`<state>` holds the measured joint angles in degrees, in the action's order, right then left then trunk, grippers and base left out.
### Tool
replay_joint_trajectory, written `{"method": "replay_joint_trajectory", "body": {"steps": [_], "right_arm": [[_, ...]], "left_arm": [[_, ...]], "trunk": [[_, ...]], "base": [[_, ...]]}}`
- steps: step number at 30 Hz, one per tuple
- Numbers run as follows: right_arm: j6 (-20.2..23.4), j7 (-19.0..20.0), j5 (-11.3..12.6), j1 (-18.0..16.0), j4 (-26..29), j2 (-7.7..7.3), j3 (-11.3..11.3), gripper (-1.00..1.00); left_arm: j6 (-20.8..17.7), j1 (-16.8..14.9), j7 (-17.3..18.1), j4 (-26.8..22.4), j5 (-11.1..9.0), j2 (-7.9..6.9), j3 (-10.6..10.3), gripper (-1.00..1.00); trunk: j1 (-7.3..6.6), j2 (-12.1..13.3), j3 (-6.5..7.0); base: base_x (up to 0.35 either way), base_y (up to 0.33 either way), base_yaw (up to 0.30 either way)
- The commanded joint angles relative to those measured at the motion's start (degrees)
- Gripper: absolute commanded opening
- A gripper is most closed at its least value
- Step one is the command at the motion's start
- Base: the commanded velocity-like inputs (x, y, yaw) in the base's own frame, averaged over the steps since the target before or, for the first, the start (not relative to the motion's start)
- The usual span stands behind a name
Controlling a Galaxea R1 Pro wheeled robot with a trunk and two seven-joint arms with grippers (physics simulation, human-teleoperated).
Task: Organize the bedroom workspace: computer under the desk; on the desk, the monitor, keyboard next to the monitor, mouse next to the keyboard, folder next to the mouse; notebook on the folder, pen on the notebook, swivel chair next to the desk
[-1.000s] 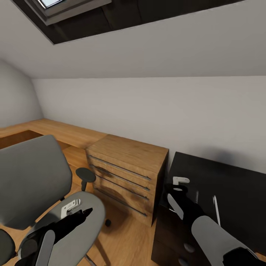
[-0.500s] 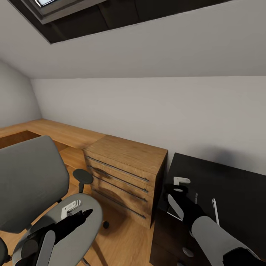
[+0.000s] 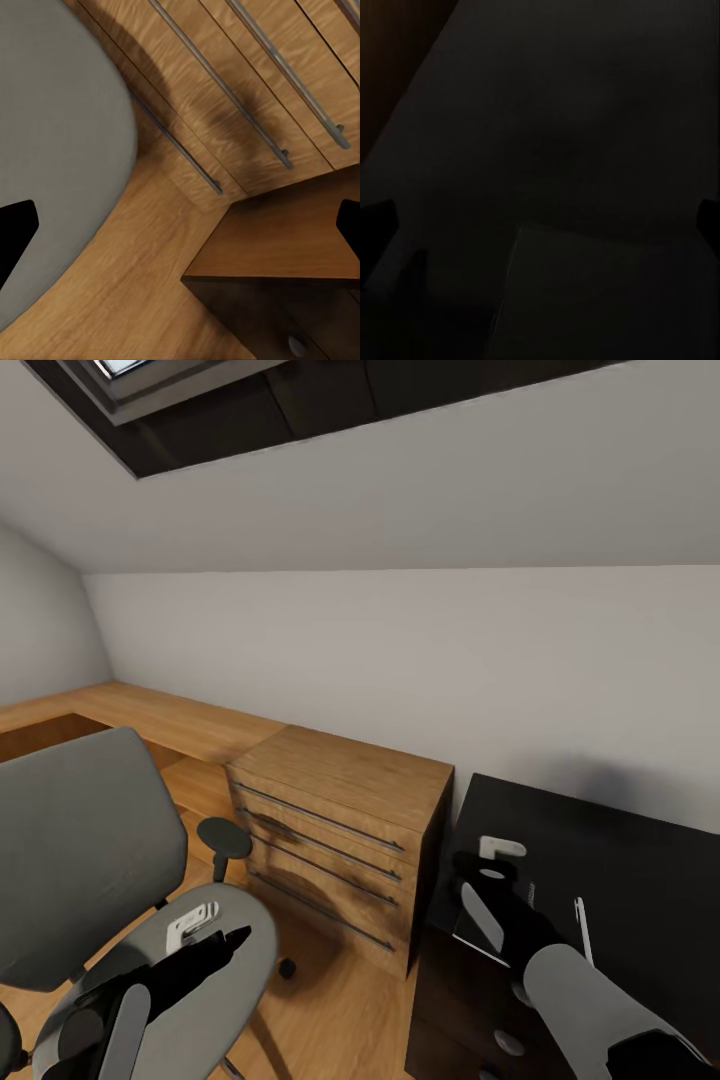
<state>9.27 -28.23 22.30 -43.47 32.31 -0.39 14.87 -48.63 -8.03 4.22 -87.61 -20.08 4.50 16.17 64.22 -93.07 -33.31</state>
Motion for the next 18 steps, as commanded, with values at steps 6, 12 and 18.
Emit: {"method": "replay_joint_trajectory", "body": {"steps": [6,12,18], "right_arm": [[-1.7,-0.4,0.1,0.0,0.1,-0.12,-0.4,1.00],[-3.0,-0.4,0.1,0.0,0.1,-0.14,-0.5,1.00],[-3.2,-0.4,0.1,0.0,0.1,-0.22,-0.5,1.00]], "left_arm": [[-0.3,-0.1,0.4,0.1,0.3,0.07,0.2,1.00],[-0.2,-0.1,0.4,0.2,0.3,0.07,0.2,1.00],[-0.2,-0.1,0.4,0.2,0.3,0.07,0.2,1.00]], "trunk": [[0.00,0.0,-0.06],[0.00,0.0,-0.06],[0.00,0.0,-0.06]], "base": [[0.000,0.000,0.000],[0.068,0.000,0.000],[0.140,0.000,0.000]]}}
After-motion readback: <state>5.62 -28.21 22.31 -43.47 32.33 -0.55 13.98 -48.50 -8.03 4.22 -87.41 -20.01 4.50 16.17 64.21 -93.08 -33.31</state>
